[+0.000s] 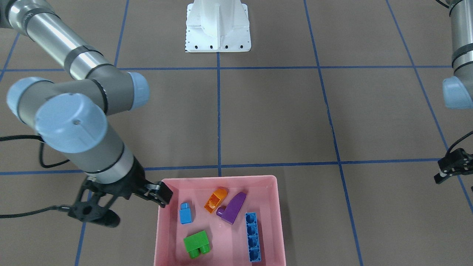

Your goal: Put all blocks into box

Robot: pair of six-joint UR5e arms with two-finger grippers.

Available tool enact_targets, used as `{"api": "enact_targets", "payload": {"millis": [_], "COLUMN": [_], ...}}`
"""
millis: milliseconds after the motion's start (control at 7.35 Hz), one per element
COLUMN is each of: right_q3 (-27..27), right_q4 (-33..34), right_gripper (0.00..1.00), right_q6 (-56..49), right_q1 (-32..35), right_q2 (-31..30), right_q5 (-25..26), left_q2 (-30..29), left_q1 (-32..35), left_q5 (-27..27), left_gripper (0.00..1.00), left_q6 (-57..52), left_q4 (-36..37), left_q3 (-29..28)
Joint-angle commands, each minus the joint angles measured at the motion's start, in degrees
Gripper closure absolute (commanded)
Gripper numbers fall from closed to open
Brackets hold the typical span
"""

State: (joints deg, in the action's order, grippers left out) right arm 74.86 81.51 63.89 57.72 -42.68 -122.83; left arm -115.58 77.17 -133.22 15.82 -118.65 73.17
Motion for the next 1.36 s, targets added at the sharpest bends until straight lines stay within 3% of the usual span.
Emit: {"api": "enact_targets", "payload": {"millis": [0, 136, 272, 545, 681, 817, 1225], "right_q3": [16.0, 20.3, 24.6, 27.7, 27.1, 26.7, 26.5], "right_q4": [9.3, 11.7, 12.4, 12.2, 12.5, 12.4, 12.5], "right_gripper": [0.00, 0.00, 0.00, 0.00, 0.00, 0.00, 0.00], "right_q6": [-17.0, -24.8, -32.8, -46.1, -52.5, -56.6, -62.8], "right_q1": [7.0, 9.8, 12.9, 18.6, 21.8, 25.2, 29.7], "right_q2": [-15.9, -22.6, -30.1, -42.0, -44.9, -48.0, -52.8], "right_q5": [-3.6, -3.6, -3.6, -3.8, -6.5, -9.8, -12.2], "left_q2": [6.3, 7.9, 12.1, 22.4, 24.8, 27.8, 30.3], "left_q1": [3.6, 4.8, 5.4, 5.1, 5.2, 5.2, 5.3], "left_q5": [-0.2, -0.4, -0.6, -0.7, -0.7, -0.8, -0.2], "left_gripper": [0.00, 0.00, 0.00, 0.00, 0.00, 0.00, 0.00], "left_q6": [-10.6, -13.2, -16.1, -16.7, -16.8, -17.0, -19.7], "left_q4": [2.3, 5.9, 11.9, 27.6, 34.2, 35.1, 35.2], "left_q3": [0.1, 1.7, 7.8, 27.3, 34.3, 36.7, 36.4]}}
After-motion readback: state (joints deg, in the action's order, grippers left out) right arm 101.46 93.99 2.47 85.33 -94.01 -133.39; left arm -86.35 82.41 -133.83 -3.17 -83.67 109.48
